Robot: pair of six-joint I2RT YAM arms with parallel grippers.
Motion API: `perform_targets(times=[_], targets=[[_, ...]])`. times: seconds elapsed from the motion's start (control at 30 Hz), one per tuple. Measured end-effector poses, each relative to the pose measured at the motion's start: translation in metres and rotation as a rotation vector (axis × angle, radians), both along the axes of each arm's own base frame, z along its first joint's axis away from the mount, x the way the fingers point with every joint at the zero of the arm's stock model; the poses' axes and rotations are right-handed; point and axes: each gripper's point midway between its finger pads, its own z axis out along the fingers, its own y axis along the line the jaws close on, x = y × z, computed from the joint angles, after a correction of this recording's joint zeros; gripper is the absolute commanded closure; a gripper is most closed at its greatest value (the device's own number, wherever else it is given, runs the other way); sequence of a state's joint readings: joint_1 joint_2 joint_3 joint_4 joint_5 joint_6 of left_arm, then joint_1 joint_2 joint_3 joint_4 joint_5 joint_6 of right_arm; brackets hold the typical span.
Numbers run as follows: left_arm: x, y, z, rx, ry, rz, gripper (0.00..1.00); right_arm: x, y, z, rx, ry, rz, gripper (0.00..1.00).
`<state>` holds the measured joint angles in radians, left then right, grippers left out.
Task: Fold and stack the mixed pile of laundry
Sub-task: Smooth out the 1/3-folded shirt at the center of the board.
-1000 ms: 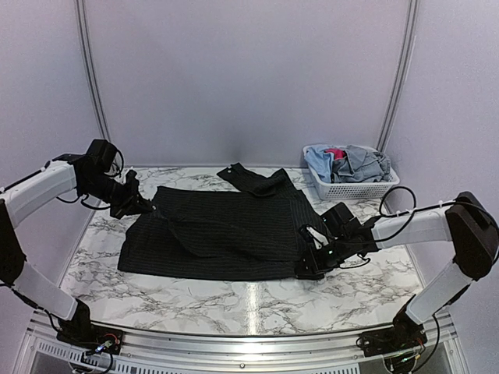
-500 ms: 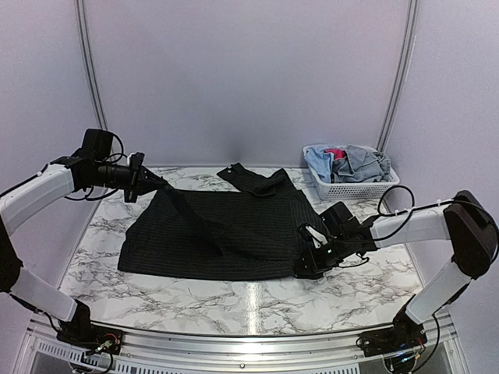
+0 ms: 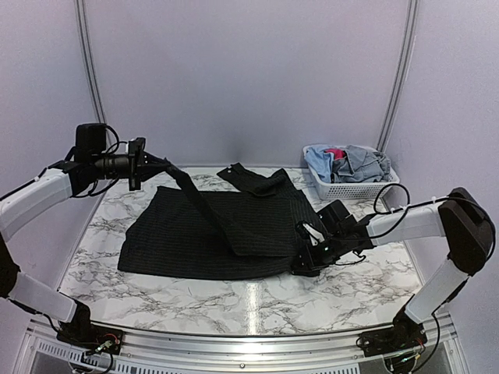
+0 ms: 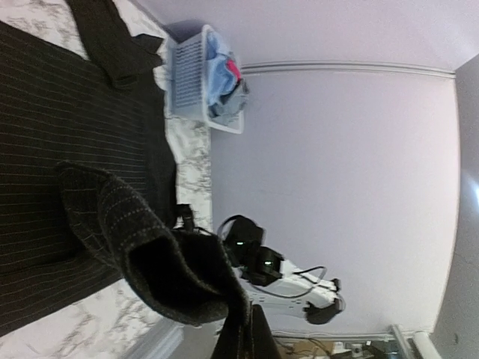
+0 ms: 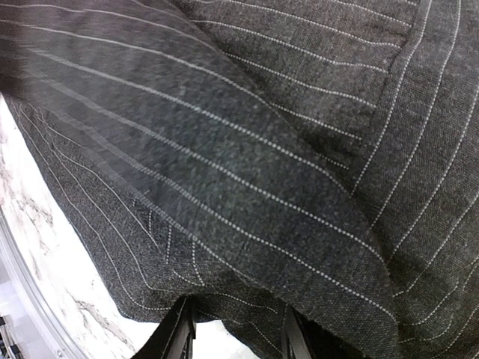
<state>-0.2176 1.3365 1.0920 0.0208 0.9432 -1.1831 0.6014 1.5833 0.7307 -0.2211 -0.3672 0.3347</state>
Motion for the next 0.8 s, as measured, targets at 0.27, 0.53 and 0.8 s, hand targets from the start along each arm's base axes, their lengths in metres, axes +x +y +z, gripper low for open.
perform_targets(times=[0.27, 0.53, 0.8], targets=[[-0.008, 0.045, -0.117, 0.414, 0.164, 0.068, 1.0, -0.003, -0.004, 0.0, -0.015, -0.008, 0.016, 0.61], [-0.049, 0.099, -0.22, 0.836, 0.346, 0.016, 1.0, -0.015, -0.017, 0.002, -0.05, 0.028, 0.009, 0.53], [-0.071, 0.136, -0.259, 1.076, 0.424, -0.013, 0.54, -0.028, -0.047, 0.009, -0.095, 0.12, -0.084, 0.45]])
